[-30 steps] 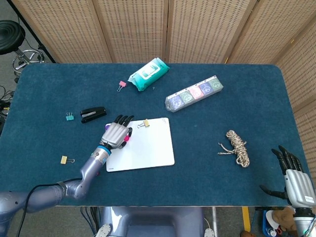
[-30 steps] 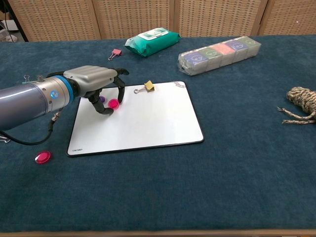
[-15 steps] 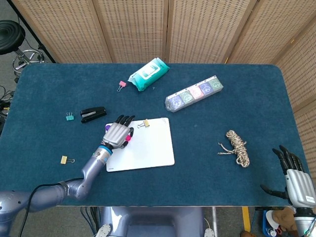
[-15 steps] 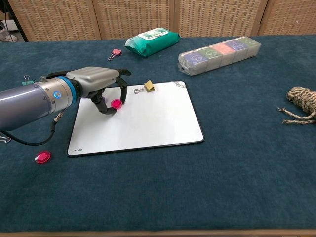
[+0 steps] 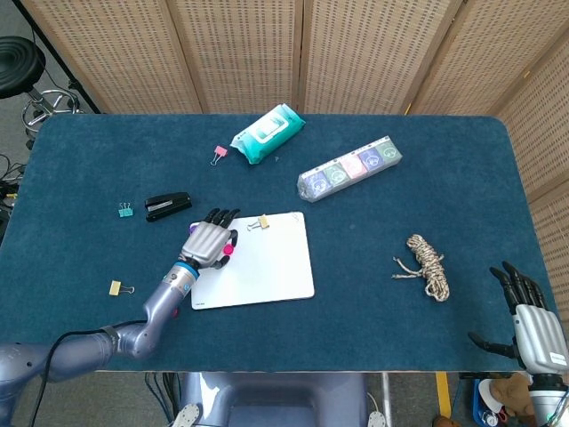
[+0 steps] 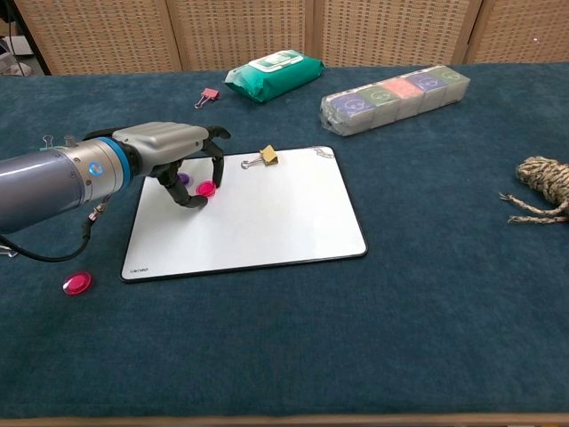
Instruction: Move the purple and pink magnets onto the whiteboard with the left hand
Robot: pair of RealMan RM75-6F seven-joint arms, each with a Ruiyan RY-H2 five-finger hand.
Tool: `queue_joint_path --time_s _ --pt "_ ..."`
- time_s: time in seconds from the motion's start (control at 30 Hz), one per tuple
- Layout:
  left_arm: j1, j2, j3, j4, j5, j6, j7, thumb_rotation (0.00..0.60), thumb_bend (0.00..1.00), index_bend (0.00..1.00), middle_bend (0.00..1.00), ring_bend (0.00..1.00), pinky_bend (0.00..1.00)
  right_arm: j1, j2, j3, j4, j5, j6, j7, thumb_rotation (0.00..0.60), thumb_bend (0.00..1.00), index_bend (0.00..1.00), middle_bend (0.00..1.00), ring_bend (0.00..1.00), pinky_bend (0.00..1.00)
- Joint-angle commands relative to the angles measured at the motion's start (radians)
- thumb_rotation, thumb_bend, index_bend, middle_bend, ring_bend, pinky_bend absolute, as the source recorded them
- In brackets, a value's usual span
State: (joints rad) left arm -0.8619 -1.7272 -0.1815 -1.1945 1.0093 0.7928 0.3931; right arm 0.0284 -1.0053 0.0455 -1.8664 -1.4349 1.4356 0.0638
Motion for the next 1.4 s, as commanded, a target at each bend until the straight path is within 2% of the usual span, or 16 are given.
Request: queue_joint_path --time_s 0.03,0.63,0.9,1.0,1.1,1.17,1.4 --pt "0.0 0.0 0.003 0.0 0.001 0.013 0.012 0.6 0.3 0.46 0.0 0.0 0.0 0.0 0.0 0.0 0.0 0.0 0.0 0.0 0.6 0.0 0.09 0.0 0.0 0.0" --pt "0.003 0.013 0.007 -0.023 -0.004 0.031 0.017 0.6 0.3 0.4 0.0 0.0 0.0 -0.001 0.003 -0.002 -0.002 -0.004 0.002 0.004 0.6 0.0 0.09 0.0 0.0 0.0" --pt "0.013 0.069 0.001 -0.091 0.012 0.051 0.0 0.6 0.3 0.39 0.0 0.0 0.0 -0.002 0.003 -0.003 -0.004 -0.008 0.004 0.004 0.6 0.0 0.09 0.0 0.0 0.0" --pt "0.025 0.116 -0.002 -0.152 0.039 0.072 -0.021 0.6 0.3 0.39 0.0 0.0 0.0 -0.002 0.003 -0.004 -0.005 -0.009 0.004 0.002 0.6 0.0 0.09 0.0 0.0 0.0" --pt "0.049 0.193 0.018 -0.246 0.086 0.091 -0.041 0.6 0.3 0.39 0.0 0.0 0.0 -0.002 0.002 -0.006 -0.005 -0.011 0.003 -0.001 0.6 0.0 0.09 0.0 0.0 0.0" --pt "0.092 0.283 0.065 -0.34 0.162 0.118 -0.073 0.6 0.3 0.39 0.0 0.0 0.0 -0.002 0.0 -0.007 -0.007 -0.014 0.003 -0.005 0.6 0.0 0.09 0.0 0.0 0.0" --pt "0.161 0.371 0.146 -0.387 0.325 0.177 -0.2 0.6 0.27 0.38 0.0 0.0 0.0 -0.003 -0.001 -0.012 -0.012 -0.024 0.006 -0.012 0.6 0.0 0.09 0.0 0.0 0.0"
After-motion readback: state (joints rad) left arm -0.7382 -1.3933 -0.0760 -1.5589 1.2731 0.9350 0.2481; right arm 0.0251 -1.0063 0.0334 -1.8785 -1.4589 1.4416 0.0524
